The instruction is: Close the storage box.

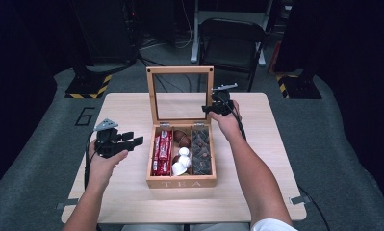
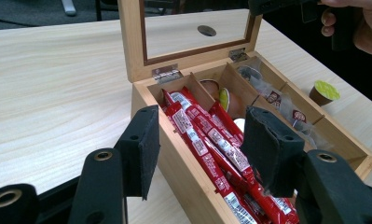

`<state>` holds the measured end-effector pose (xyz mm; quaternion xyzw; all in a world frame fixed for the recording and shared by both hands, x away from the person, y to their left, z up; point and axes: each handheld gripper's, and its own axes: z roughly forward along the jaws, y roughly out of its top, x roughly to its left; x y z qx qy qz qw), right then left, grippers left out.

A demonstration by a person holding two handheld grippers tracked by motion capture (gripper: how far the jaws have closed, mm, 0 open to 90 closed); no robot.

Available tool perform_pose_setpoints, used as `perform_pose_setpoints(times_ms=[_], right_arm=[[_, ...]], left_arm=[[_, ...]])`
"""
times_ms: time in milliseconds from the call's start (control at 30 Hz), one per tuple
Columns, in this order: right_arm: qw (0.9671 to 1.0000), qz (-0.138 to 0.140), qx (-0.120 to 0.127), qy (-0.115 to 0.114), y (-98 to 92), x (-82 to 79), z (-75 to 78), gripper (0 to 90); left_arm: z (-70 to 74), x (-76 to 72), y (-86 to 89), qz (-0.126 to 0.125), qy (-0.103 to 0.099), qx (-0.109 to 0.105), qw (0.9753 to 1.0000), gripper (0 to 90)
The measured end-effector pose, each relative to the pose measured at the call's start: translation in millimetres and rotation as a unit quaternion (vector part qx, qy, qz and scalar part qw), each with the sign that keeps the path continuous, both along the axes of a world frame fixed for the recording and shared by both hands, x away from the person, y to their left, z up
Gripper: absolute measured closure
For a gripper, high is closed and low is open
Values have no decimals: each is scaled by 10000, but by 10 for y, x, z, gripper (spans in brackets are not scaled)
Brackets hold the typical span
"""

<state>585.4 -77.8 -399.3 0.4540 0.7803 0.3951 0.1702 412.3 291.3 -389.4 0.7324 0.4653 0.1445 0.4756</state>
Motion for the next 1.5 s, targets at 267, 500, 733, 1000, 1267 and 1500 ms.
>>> perform_pose_setpoints(times_ms=[267,500,733,1000,1267,1500], right_arm=[[10000,23,-1,-74,-50,-41,7,640],[9998,57,-18,-189,-82,-117,19,652],[9994,69,-24,-346,-77,-208,12,652],[9989,134,6,-459,-92,-310,5,650],[9984,191,-12,-536,-109,-396,-4,644],[9983,214,-9,-548,-114,-466,-8,639]], left_arm=[[-7,5,-11,-7,1,3,10000,463],[-18,19,-34,-19,1,22,10000,463],[-17,23,-49,-22,-1,38,10000,463],[-18,33,-55,-52,12,91,9999,463],[-27,95,-117,-82,53,112,9999,463],[-2,207,-204,-220,114,-43,9997,465]])
